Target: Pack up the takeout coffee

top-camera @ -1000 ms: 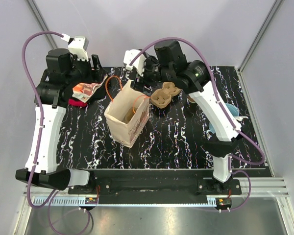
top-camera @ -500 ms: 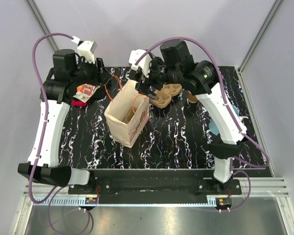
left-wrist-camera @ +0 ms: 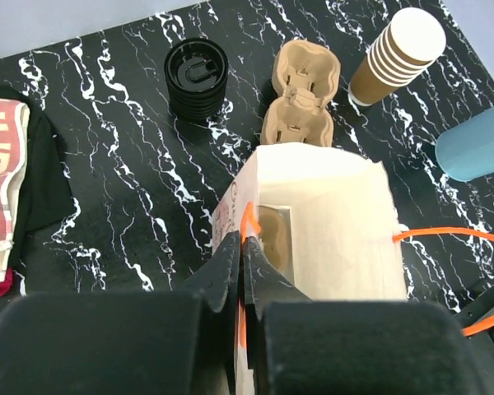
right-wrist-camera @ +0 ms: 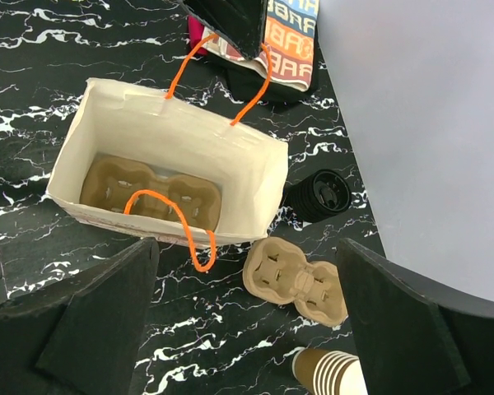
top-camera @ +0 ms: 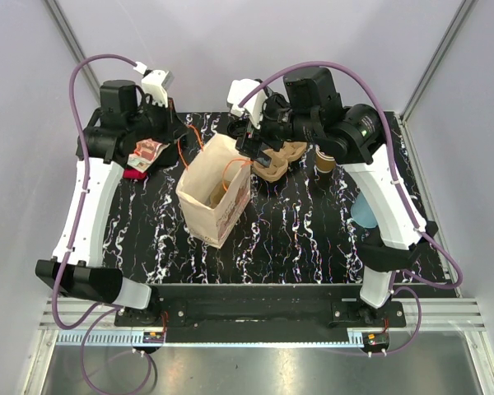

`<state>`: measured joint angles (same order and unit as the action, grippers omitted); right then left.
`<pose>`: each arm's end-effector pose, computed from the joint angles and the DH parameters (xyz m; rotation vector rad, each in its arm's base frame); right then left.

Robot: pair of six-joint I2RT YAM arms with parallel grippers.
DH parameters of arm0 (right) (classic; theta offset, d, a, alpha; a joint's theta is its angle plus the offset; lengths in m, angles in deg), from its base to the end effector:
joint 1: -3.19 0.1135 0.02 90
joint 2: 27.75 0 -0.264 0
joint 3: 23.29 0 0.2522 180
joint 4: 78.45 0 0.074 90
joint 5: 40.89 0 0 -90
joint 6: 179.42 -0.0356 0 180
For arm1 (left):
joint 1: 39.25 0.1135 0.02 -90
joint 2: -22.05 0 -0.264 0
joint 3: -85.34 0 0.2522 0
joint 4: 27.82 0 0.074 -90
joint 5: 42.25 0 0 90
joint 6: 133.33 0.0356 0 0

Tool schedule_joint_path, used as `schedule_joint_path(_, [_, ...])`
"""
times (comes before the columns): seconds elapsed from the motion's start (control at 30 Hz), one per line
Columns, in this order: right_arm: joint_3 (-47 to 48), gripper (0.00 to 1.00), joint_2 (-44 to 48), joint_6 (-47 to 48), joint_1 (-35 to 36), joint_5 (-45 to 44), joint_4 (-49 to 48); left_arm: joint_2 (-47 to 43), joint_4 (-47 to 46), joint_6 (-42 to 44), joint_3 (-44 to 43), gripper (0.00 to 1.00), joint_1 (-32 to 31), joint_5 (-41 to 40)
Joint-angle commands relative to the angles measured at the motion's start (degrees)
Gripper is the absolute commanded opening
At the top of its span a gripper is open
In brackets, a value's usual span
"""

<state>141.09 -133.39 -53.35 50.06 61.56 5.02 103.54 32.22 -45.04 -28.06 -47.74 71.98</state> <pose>0.2137 0.2394 0.5378 -1.4311 1.4080 0.3382 0.2836 -0.0571 0.4577 0.3830 2.0228 -0.5454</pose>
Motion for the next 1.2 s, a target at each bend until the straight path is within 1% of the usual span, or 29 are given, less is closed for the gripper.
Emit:
schedule_joint_path(0.0, [1.33, 0.94, 1.50, -0.83, 0.41, -1.99, -0.02, -1.34, -1.19, 0.05, -6.88, 0.00, -0.21, 1.17])
schedule_joint_path(0.23, [1.68, 0.94, 0.88, -0.92, 0.41, -2.34, -0.28, -1.43, -0.32, -1.36, -8.99, 0.00, -1.35, 1.96])
schedule_joint_path(0.43, [3.18, 0.94, 0.70, -1.01, 0.41, -3.39, -0.37, -0.63, 2.93, -2.24, -17.59, 0.00, -3.11, 2.40])
schedule_joint_path(0.57, [3.36, 0.94, 0.79, -0.92, 0.33, -4.27, -0.54, -1.16, 3.20, -2.33, -20.77, 0.00, -3.46, 2.14])
schedule_joint_path(0.7, [3.27, 0.94, 0.79, -0.92, 0.33, -4.45, -0.81, -1.86, 3.20, -2.50, -21.57, 0.00, -3.37, 1.96])
schedule_joint_path(0.8, [3.18, 0.94, 0.70, -1.01, 0.41, -4.45, -0.72, -2.21, 2.94, -1.63, -18.94, 0.00, -3.46, 0.39])
schedule_joint_path(0.83, [3.18, 0.94, 0.70, -1.01, 0.33, -4.54, -0.81, -2.30, 2.50, -1.02, -17.36, 0.00, -3.37, -1.53])
schedule_joint_path(0.87, [3.09, 0.95, 0.70, -1.09, 0.33, -4.45, -0.81, -2.57, 2.06, 0.12, -12.91, 0.00, -3.37, -2.68])
schedule_joint_path(0.93, [2.57, 0.94, 0.97, -1.09, 0.33, -4.36, -0.72, -3.36, -0.13, 0.92, -7.71, 0.00, -3.37, -5.32])
schedule_joint_path(0.97, [2.48, 0.95, 1.05, -1.09, 0.41, -4.36, -0.72, -3.53, -0.84, 1.27, -3.24, 0.01, -3.29, -5.42])
schedule_joint_path(1.0, [2.04, 0.94, 1.14, -1.18, 0.33, -4.36, -0.81, -3.53, -1.45, 1.36, -1.89, 0.06, -3.29, -5.25])
schedule_joint_path(1.03, [1.95, 0.94, 1.23, -1.10, 0.33, -4.36, -0.81, -3.36, -1.46, 1.36, -1.10, 0.17, -3.20, -3.94])
schedule_joint_path(1.07, [1.95, 0.94, 1.23, -1.01, 0.33, -4.62, -0.81, -3.27, -1.54, 1.36, -0.65, 0.38, -3.20, -3.32])
schedule_joint_path(1.1, [1.86, 0.94, 1.32, -1.01, 0.33, -4.63, -0.72, -3.27, -1.46, 1.36, -0.47, 0.49, -3.29, -3.14])
schedule_joint_path(1.13, [1.95, 0.94, 1.41, -1.01, 0.33, -4.63, -0.81, -3.27, -1.54, 1.36, -0.82, 0.57, -3.29, -3.13])
schedule_joint_path(1.17, [1.95, 0.94, 1.49, -1.01, 0.33, -4.63, -0.81, -3.36, -1.37, 1.36, -1.09, 0.63, -3.29, -3.31])
